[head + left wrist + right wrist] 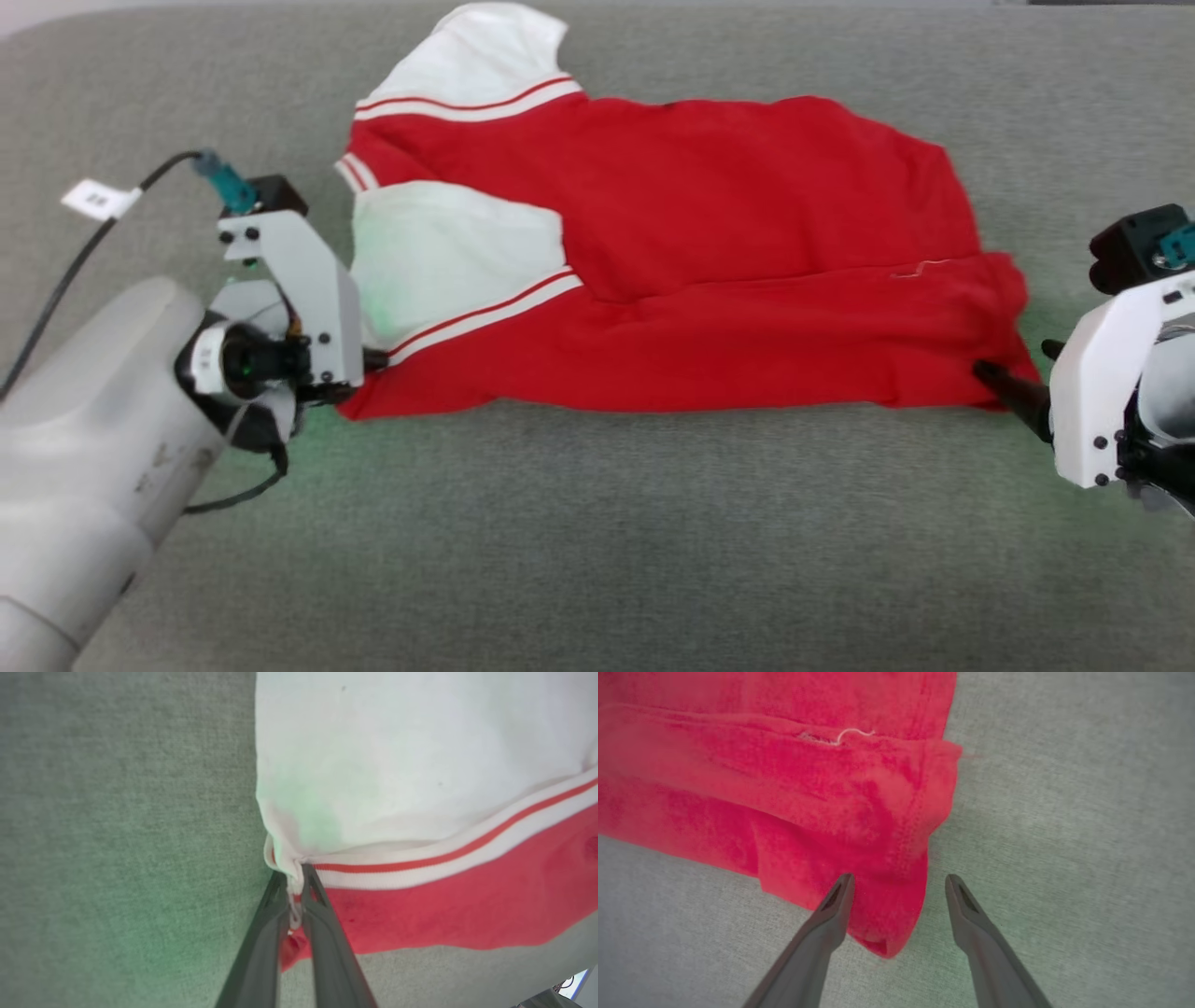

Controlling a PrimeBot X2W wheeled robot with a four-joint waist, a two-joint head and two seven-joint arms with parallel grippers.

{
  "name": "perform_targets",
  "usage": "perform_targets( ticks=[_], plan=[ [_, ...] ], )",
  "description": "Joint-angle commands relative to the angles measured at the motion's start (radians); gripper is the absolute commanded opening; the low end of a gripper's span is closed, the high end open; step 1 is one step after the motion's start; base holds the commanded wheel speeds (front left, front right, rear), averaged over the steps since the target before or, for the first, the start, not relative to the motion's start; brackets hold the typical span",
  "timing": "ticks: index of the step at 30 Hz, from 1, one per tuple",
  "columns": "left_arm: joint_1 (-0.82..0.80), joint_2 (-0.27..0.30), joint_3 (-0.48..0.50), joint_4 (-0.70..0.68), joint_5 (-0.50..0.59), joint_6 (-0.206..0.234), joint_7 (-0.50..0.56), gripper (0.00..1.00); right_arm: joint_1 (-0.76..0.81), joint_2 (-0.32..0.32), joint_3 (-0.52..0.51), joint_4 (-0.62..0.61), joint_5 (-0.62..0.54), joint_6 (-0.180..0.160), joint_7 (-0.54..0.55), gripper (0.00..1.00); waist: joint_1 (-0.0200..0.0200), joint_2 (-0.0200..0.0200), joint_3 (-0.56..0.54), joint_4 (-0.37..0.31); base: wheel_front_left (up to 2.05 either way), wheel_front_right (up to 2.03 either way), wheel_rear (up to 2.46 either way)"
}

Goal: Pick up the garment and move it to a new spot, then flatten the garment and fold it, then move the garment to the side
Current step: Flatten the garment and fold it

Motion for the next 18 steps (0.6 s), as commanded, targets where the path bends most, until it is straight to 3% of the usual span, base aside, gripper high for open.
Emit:
perform_targets(
  ticks=[1,11,12,13,18],
  plan=[
    [0.013,-0.041,-0.019,0.024,0.011,-0.01,-0.017,0.0,-0.019,0.008,-0.003,0.018,-0.009,-0.001,0.032,1.0,0.0,0.0,0.027,0.037,0.0,0.0,0.0],
    [-0.008,-0.086,-0.02,0.114,0.015,-0.064,-0.037,0.0,-0.032,0.052,0.011,0.128,-0.039,-0.001,0.154,1.0,0.0,0.0,0.034,0.069,0.0,0.0,0.0],
    [-0.009,-0.089,-0.02,0.122,0.015,-0.069,-0.039,0.0,-0.032,0.053,0.018,0.14,-0.039,-0.001,0.164,0.59,0.0,0.0,0.033,0.07,0.0,0.0,0.0],
    [-0.011,-0.092,-0.02,0.128,0.016,-0.07,-0.039,0.0,-0.033,0.058,0.008,0.151,-0.042,-0.001,0.163,0.0,0.0,0.0,0.032,0.071,0.0,0.0,0.0],
    [-0.016,-0.097,-0.02,0.155,0.015,-0.083,-0.038,0.0,-0.037,0.057,-0.004,0.181,-0.055,-0.001,0.159,0.0,0.0,0.0,0.024,0.075,0.0,0.0,0.0]
  ],
)
